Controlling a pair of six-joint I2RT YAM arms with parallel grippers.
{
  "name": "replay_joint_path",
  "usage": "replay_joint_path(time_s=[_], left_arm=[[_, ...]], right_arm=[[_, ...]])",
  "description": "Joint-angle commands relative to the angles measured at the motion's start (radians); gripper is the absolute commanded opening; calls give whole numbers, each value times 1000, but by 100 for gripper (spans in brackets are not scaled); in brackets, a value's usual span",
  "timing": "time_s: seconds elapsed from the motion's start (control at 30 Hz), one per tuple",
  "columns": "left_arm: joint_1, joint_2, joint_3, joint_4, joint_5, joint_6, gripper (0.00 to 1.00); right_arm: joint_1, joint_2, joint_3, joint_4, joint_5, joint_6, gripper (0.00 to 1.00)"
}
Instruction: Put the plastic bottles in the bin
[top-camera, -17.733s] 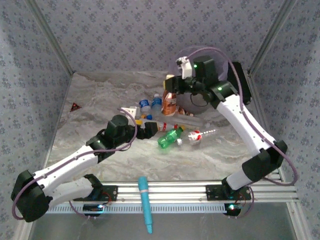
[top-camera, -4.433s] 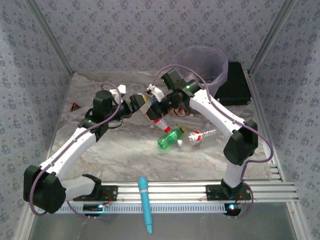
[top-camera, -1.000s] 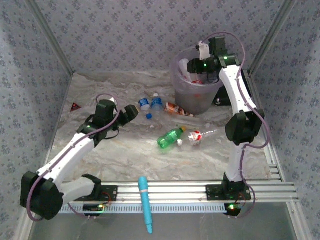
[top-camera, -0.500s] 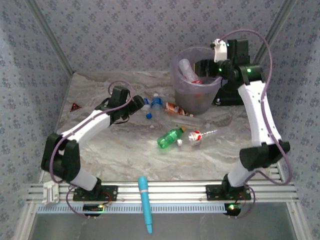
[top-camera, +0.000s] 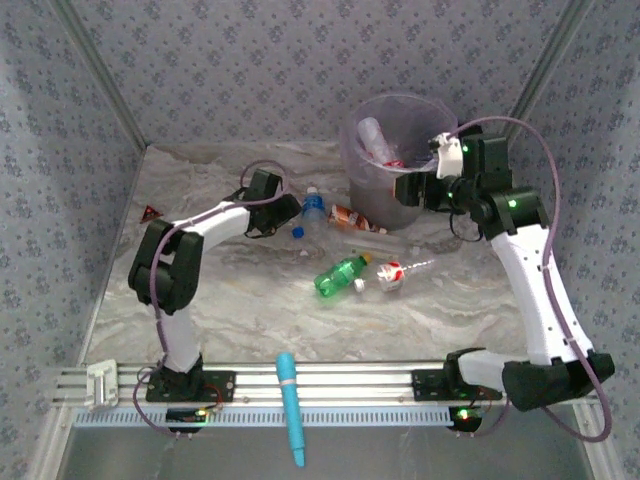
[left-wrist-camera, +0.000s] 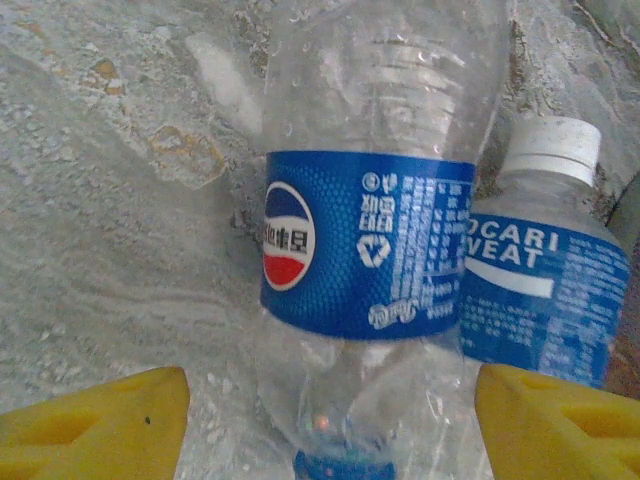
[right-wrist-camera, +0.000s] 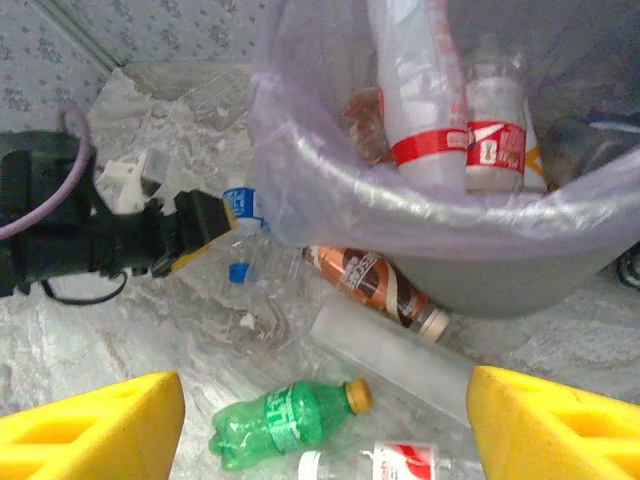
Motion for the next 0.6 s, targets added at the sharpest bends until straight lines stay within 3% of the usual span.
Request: replay_joint_path(time_s=[0.0,0.33,0.57], left_arm=[[-11,26,37,18,5,9,75],[-14,98,40,47,15,5,74],[-13,104,39,35,-14,23,64]], right_arm=[[7,-39,-32,17,-8,29,76],[10,-51,-50,13,-15,27,76],[10,-51,-52,18,-19,26,76]])
